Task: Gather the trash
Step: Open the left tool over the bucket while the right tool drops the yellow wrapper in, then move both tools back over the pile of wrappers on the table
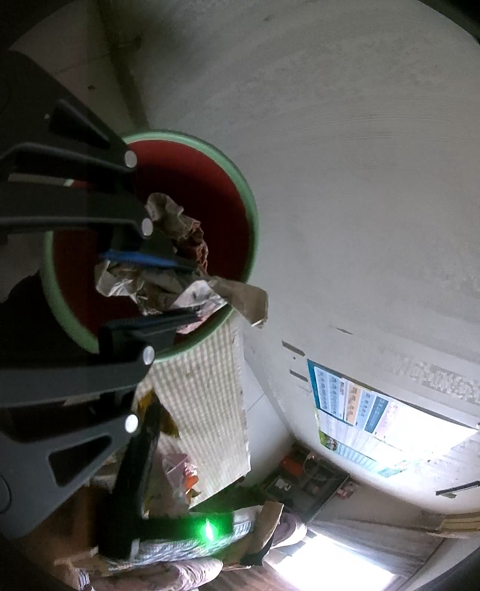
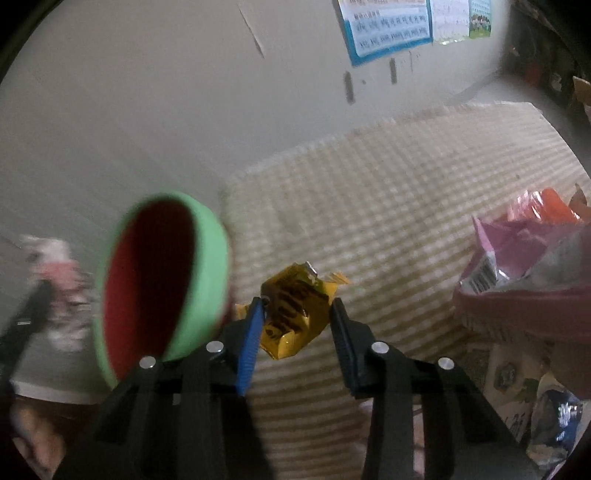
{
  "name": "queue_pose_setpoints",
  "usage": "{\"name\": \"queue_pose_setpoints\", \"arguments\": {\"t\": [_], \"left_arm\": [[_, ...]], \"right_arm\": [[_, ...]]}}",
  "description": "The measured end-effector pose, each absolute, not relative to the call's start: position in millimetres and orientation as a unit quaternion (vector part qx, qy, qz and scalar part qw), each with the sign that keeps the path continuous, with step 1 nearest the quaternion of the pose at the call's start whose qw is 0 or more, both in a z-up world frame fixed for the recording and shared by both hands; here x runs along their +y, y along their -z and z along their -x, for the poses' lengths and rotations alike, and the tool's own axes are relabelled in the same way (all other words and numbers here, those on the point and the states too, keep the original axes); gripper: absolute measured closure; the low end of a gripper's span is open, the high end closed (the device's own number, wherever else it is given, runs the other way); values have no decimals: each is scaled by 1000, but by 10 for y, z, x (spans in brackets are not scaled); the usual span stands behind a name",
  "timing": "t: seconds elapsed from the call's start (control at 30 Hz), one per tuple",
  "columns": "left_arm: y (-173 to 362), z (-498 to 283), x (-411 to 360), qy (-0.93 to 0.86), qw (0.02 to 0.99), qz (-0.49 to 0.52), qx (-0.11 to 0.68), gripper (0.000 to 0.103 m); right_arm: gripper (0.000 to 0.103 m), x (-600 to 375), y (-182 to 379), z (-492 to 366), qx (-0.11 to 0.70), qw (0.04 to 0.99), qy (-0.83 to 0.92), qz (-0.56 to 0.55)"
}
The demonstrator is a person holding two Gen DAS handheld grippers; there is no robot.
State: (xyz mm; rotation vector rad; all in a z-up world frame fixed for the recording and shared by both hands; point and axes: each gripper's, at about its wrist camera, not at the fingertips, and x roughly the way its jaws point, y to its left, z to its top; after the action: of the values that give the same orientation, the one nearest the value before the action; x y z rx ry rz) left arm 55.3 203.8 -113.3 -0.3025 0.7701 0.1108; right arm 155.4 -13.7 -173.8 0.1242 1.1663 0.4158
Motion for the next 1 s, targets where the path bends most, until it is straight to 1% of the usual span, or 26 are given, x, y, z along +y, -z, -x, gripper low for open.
{"name": "queue_pose_setpoints", "arguments": {"t": [0.1,0.23,0.3,0.33,0.37,0.4,0.43,0.5,0.67,0.87,0.93,1.0], "left_arm": [[1185,-595,2069,-63,913,146,376,81],[1209,-663,2125,-80,913,145,373,72],[1196,-666,2151,-91,914,145,368,58],[1197,-636,2188,-97,914,146,365,54],[1193,-632,2214,-102,915,148,363,46],[1188,-609,2246,-111,915,150,359,42],[1184,-590,2287,-118,914,152,356,42],[1176,-520,2372,-130,914,159,351,40],[1113,-378,2461,-150,912,174,339,39],[1012,-295,2326,-143,914,177,334,38],[943,-266,2219,-133,918,172,332,37],[890,-236,2123,-125,921,168,328,36]], "right_arm": [[66,-32,1497,-1512,521,820,-224,-77],[65,306,1182,-1430,492,820,-285,-66],[64,444,1113,-1395,485,818,-304,-56],[63,542,1083,-1377,481,817,-315,-47],[63,616,1077,-1376,480,815,-322,-41],[60,682,1069,-1366,478,815,-326,-32],[54,724,1069,-1358,476,817,-325,-25],[47,747,1054,-1348,473,820,-323,-22],[46,689,1000,-1271,471,821,-322,-29],[44,485,867,-1156,452,831,-322,-41],[38,387,787,-1092,443,835,-324,-44],[36,259,717,-1005,434,840,-322,-48]]}}
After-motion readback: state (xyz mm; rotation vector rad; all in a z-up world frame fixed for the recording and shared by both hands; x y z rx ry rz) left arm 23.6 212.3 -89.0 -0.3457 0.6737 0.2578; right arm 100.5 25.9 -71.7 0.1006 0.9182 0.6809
